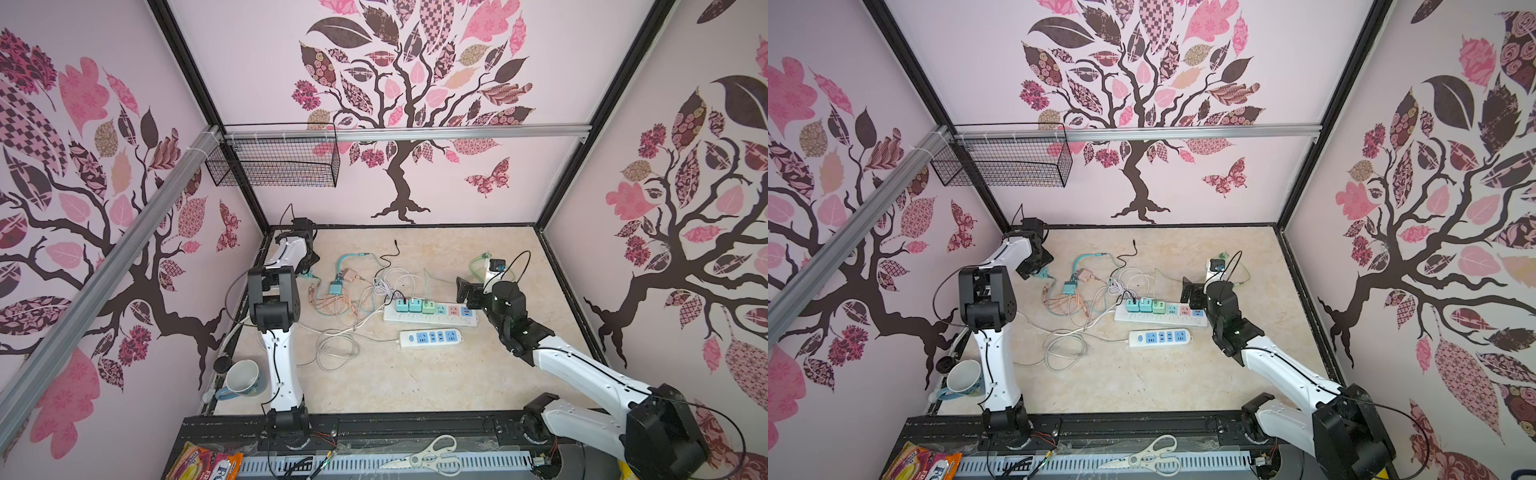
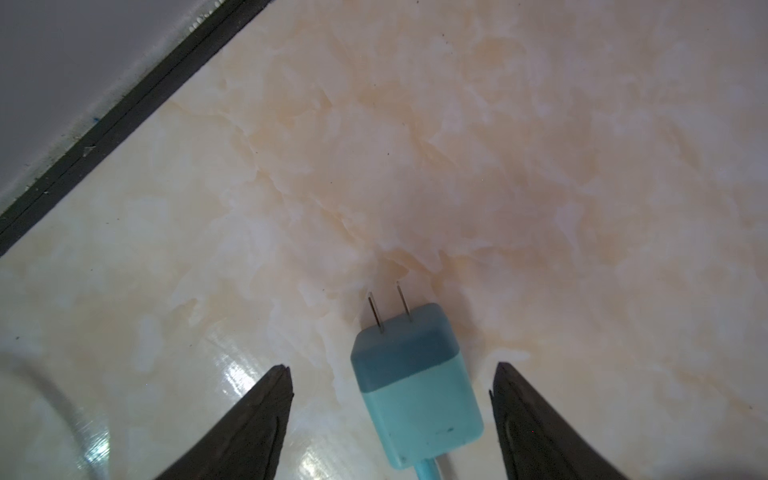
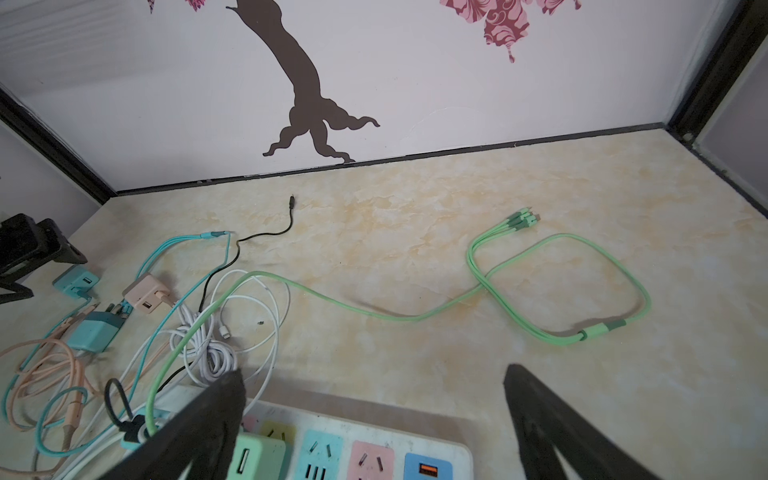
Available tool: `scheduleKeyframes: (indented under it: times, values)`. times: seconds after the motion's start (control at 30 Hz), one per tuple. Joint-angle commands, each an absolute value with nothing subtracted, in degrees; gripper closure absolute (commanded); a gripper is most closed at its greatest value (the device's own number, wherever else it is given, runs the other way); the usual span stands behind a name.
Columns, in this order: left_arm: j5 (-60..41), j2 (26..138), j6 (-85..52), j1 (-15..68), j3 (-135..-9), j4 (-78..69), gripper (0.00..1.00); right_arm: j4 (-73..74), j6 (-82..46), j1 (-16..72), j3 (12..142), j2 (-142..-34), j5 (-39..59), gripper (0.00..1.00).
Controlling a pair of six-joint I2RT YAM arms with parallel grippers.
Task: Insert the plug
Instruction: 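Lower the left gripper onto the teal charger on the table and grasp it, then lift the teal charger with the left gripper while right gripper swings toward it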
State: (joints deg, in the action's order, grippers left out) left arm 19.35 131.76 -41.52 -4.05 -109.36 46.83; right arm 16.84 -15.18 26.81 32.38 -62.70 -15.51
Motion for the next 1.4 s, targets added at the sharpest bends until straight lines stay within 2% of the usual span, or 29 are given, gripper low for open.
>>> scheduleKeyframes:
  times: [0.0,0.27,0.6,0.77,0.9,1.07,1.27,1.37]
  values:
    - [19.01,134.00,-42.56,-4.61,-114.42,48.12,0.23,16.08,-15.06,26.54,32.28,-60.84,-14.53,0.00]
    - [16.50,136.91,-44.66,-5.88,-114.66,48.25,0.31,16.08,-15.12,26.55,32.17,-61.02,-13.89,0.00]
    - [14.25,134.37,-43.71,-5.98,-108.91,45.03,0.47,15.96,-15.14,26.56,32.28,-60.73,-13.36,0.00]
    - [12.77,134.15,-43.07,-6.02,-108.48,44.75,0.60,15.82,-15.03,26.56,32.25,-60.27,-13.27,0.00]
    - [11.01,132.18,-41.93,-5.98,-106.26,42.80,0.79,15.65,-15.25,26.55,32.34,-60.03,-13.36,0.00]
    - [4.23,124.64,-38.68,-5.98,-96.42,31.90,0.98,15.97,-17.11,26.55,32.33,-59.99,-13.51,0.00]
    - [-1.08,115.63,-37.69,-5.98,-88.94,25.02,1.00,16.09,-19.57,26.59,33.60,-60.86,-11.07,0.00]
    - [-6.99,111.49,-38.02,-5.85,-86.63,22.58,1.00,15.91,-20.04,26.54,34.61,-61.24,-8.77,0.00]
